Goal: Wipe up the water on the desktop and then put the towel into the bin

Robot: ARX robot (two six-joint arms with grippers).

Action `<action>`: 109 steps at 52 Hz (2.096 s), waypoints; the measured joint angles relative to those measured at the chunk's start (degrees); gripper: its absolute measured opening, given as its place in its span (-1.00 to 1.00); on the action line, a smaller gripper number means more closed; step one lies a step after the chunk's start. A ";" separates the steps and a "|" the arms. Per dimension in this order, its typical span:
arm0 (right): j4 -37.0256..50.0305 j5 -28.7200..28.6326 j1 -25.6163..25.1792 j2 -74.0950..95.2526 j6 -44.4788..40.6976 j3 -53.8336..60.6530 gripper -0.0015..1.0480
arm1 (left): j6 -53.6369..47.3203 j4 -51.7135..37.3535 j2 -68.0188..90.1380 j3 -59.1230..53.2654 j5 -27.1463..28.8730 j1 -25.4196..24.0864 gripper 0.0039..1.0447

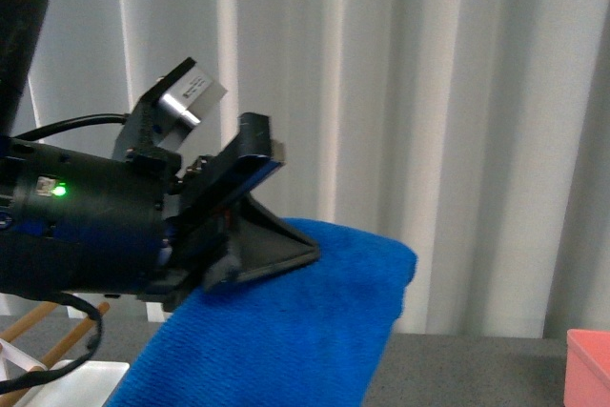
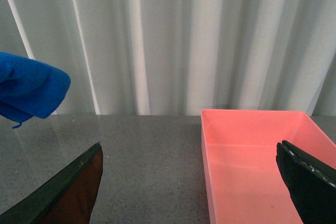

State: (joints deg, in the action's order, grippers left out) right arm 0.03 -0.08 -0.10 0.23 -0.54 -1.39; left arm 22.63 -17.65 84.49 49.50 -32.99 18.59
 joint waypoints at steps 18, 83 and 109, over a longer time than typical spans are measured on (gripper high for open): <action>0.00 0.00 0.00 0.00 0.00 0.00 0.87 | 2.01 -0.96 3.19 2.43 8.07 4.72 -0.92; 59.14 -37.48 20.20 92.30 20.31 -23.43 0.87 | 1.99 -0.92 3.21 2.51 8.46 4.83 -0.92; 49.24 -24.63 28.09 95.58 16.33 -33.42 0.21 | 1.90 -0.87 3.21 2.51 8.63 4.76 -0.92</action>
State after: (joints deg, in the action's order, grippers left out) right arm 49.28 -24.71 27.99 95.81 15.79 -34.81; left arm 24.53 -18.52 87.70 52.01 -24.36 23.35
